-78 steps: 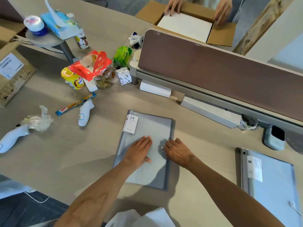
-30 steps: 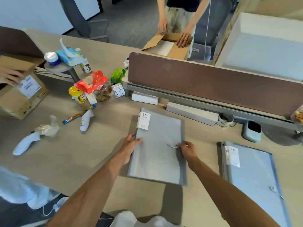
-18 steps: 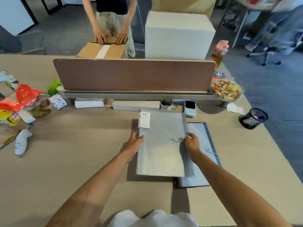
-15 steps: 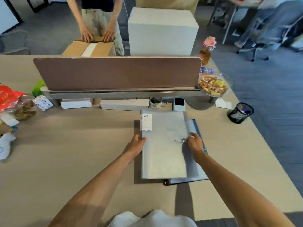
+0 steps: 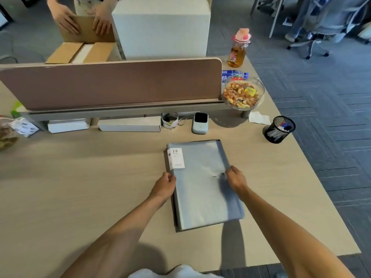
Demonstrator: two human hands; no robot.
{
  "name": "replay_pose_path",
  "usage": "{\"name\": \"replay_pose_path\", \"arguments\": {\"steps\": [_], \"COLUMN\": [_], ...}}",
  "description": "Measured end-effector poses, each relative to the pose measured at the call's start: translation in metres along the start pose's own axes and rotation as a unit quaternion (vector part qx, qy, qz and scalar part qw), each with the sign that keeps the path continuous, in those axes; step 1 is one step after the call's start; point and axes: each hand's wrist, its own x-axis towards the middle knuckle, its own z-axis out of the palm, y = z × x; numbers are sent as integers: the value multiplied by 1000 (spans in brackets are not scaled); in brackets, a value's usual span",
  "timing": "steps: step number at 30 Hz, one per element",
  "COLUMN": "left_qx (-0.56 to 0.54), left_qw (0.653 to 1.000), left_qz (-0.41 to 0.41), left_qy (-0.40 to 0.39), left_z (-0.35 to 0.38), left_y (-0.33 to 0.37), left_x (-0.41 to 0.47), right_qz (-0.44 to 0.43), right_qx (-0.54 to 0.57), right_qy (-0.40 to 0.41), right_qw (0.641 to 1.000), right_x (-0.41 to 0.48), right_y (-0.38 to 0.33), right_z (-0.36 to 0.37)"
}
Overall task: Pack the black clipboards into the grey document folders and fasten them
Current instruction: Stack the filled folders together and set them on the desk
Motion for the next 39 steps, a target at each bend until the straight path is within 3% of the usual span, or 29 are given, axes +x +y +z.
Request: {"name": "replay_pose_path", "arguments": {"steps": [5,9,19,27,33,39], "left_qx": [28,11,-45,-198,-267,-259], "left_qw": [1000,1000,995,971,953,964], "left_qz": [1,-18,-88,-115,-101,-43], "left_qy": [-3,-13,-26,-60,-104,-47], "left_z": [11,17,14,9,-2,-40], "left_y": [2,1,11,4,-2,0], "left_x": [12,20,15,21,19,11], "right_qz": [7,18,13,8,11,25], "right_qx": [-108,-120,-75,-65,-28,31], "right_qy": [7,-2,6,-8,-41,-81], "right_qw": [994,993,997,998,999,996], "right_x": [10,19,14,4,-3,-18], "right_y": [11,12,8,6,5,-14], "right_z": [8,10,6,10,14,31]}}
